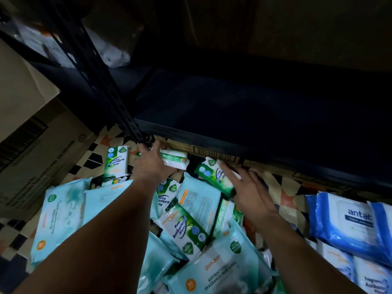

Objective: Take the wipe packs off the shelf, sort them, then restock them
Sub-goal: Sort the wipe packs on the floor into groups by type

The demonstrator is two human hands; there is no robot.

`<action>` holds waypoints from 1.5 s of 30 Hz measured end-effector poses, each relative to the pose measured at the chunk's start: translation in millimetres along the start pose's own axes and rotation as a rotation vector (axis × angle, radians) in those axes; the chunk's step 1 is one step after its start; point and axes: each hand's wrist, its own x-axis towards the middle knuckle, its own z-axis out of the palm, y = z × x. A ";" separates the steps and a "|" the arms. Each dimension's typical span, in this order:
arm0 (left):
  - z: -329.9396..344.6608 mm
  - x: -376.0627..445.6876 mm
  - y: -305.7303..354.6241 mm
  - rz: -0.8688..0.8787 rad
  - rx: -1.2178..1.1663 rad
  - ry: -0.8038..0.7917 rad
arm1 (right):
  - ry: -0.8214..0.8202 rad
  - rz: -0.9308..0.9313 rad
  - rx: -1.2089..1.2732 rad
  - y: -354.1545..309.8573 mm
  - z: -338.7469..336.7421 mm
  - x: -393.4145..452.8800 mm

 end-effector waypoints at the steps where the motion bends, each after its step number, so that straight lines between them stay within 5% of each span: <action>1: 0.7 -1.0 -0.2 0.021 0.005 0.010 | 0.003 -0.008 -0.053 1.4 2.8 -4.4; 7: -1.7 -2.3 0.8 0.104 0.106 -0.023 | -0.072 0.015 -0.076 7.9 0.7 -6.3; 16: -2.7 -20.3 -14.3 0.226 0.167 0.143 | -0.062 0.108 0.067 8.3 -22.4 -33.0; 26: -18.2 -19.5 -11.5 0.226 0.063 0.043 | -0.062 0.162 0.084 11.4 -37.0 -66.5; 33: -8.2 -27.4 -7.6 0.350 0.035 0.162 | -0.072 0.192 0.049 13.5 -37.1 -67.0; 45: -12.2 -134.2 -5.8 0.507 -0.119 0.220 | 0.028 0.232 -0.001 -10.3 -59.6 -118.1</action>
